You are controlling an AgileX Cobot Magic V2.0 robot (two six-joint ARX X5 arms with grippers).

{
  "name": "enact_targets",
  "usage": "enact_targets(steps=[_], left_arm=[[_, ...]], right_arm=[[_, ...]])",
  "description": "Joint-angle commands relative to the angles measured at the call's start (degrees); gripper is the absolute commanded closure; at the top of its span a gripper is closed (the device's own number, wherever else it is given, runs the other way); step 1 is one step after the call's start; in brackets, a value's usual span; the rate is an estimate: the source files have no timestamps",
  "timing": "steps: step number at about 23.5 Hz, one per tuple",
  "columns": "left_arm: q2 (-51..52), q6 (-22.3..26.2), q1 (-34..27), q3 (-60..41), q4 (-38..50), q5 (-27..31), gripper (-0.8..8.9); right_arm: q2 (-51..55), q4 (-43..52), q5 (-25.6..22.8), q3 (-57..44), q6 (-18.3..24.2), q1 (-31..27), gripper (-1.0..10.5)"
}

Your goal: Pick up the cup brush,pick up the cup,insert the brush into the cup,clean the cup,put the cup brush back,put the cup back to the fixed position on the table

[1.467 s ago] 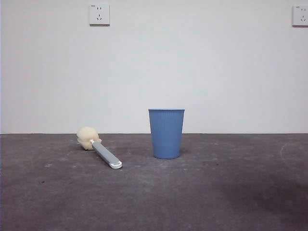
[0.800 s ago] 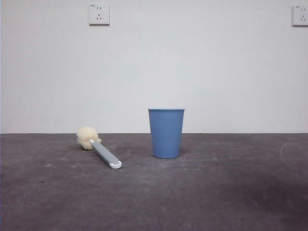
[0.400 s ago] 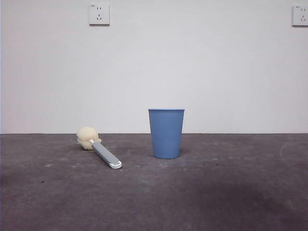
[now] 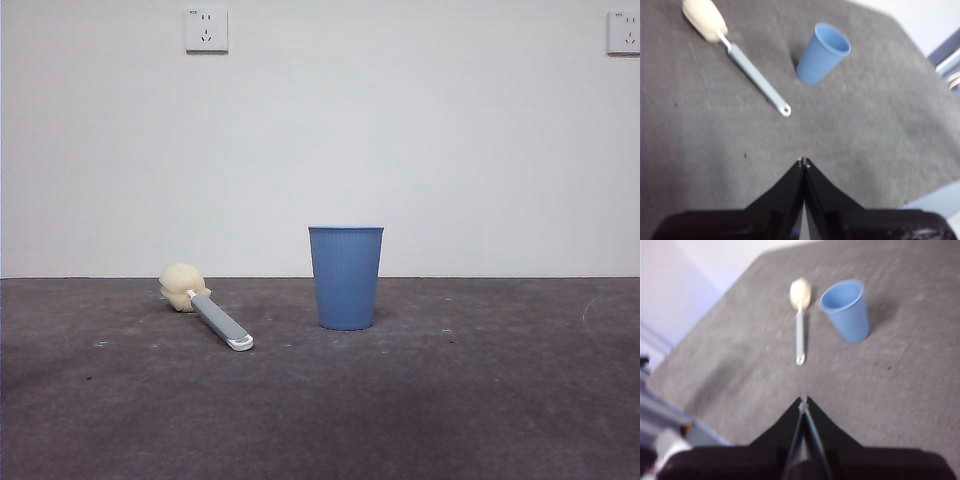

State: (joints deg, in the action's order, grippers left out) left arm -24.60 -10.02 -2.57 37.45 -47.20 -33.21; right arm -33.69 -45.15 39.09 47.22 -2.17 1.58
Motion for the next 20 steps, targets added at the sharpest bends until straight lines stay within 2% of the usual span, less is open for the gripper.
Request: enact_targets(steps=[1,5,7,8,9,10,11,12,17,20], left_arm=[[-2.19,6.16,0.02,2.51,-4.07,-0.33,8.2],[-4.37,8.48,0.02,5.11,-8.39,0.09,8.2],[-4.92,8.55,0.02,5.42,-8.61,0.07,8.12],[-5.22,8.52,0.02,5.42,-8.61,0.09,7.8],[-5.53,8.22,0.02,5.42,-8.61,0.09,6.83],[-5.84,7.96,0.02,5.42,-8.61,0.07,5.16],[-6.03,7.34,0.02,5.42,-8.57,0.07,3.9],[-6.16,6.56,0.02,5.42,-8.55,-0.02,3.32],[-8.87,4.85,1.16,5.97,-7.13,-1.01,3.36],[-11.56,1.49,4.11,6.1,-2.89,-0.68,3.36]], right_arm=[[-2.14,-4.55,0.33,2.21,7.69,1.92,9.6],[-3.78,-7.5,-0.46,2.6,9.86,4.39,9.6],[-3.93,-7.65,-0.46,2.6,9.84,5.01,9.0],[-3.91,-7.58,-0.48,2.6,9.79,5.22,8.0],[-3.93,-7.61,-0.48,2.6,9.77,5.25,6.9],[-3.93,-7.61,-0.55,2.6,9.73,5.25,5.3],[-3.93,-7.61,-0.7,2.6,9.64,5.25,4.5],[-3.93,-7.63,-1.07,2.6,9.57,5.25,4.1],[-4.2,-7.56,-2.4,2.6,9.53,5.29,4.1],[-4.2,-7.52,-3.21,2.6,9.25,5.31,4.1]])
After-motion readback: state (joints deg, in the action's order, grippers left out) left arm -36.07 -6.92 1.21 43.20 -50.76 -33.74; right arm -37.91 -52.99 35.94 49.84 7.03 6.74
